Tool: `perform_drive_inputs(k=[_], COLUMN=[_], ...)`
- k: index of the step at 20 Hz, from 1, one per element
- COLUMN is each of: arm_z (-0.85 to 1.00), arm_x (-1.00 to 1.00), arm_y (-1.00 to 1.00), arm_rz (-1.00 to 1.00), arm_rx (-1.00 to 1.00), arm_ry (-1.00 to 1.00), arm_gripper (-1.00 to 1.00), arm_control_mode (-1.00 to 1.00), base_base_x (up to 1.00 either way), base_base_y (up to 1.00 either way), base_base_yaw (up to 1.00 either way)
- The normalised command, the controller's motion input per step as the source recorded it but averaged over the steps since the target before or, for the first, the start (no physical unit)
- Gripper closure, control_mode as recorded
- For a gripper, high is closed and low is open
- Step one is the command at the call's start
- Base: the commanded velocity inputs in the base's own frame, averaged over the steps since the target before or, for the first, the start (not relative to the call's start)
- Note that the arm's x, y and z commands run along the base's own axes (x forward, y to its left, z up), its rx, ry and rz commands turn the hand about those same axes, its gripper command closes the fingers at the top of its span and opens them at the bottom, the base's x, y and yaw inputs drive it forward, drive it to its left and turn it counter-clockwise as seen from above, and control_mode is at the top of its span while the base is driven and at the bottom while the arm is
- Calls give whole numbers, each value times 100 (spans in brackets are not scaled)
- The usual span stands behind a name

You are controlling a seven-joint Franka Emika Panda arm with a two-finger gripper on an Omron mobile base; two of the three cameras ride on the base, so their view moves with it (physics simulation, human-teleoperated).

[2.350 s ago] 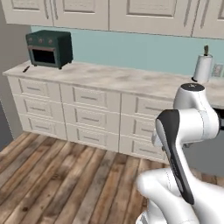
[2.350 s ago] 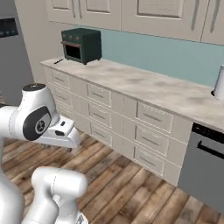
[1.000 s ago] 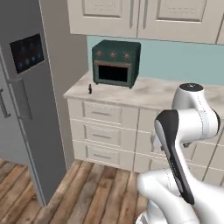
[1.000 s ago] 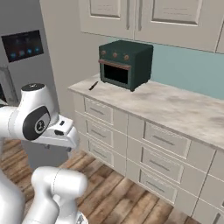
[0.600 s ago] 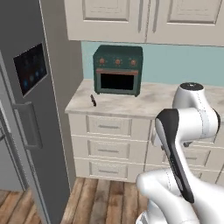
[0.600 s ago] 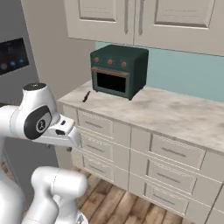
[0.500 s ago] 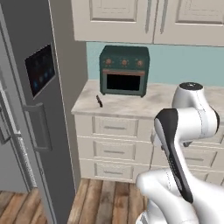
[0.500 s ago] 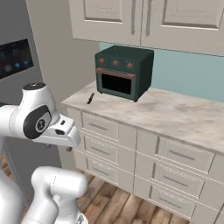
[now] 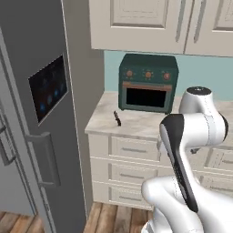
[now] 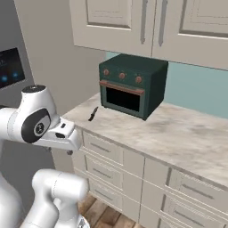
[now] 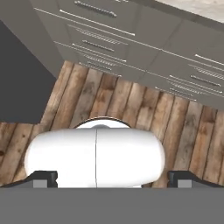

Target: Retrieve the butter from the fridge and place it on a plate on the dining table. Then retrieve the butter knife by the fridge and place it near the plate.

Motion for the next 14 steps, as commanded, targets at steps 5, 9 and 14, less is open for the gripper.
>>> perform_drive_inputs(k=[5, 9, 14], arm_z=[0, 0, 0], arm_x=[0, 0, 0], arm_y=[0, 0, 0], arm_rz=[0, 0, 0], arm_rx=[0, 0, 0], arm_ry=[0, 0, 0], arm_gripper=[-100, -100, -100], arm_control_mode=[100, 100, 100], base_base_x=[56, 64, 22], base_base_y=[-6, -34, -1], base_base_yaw=[33, 37, 17])
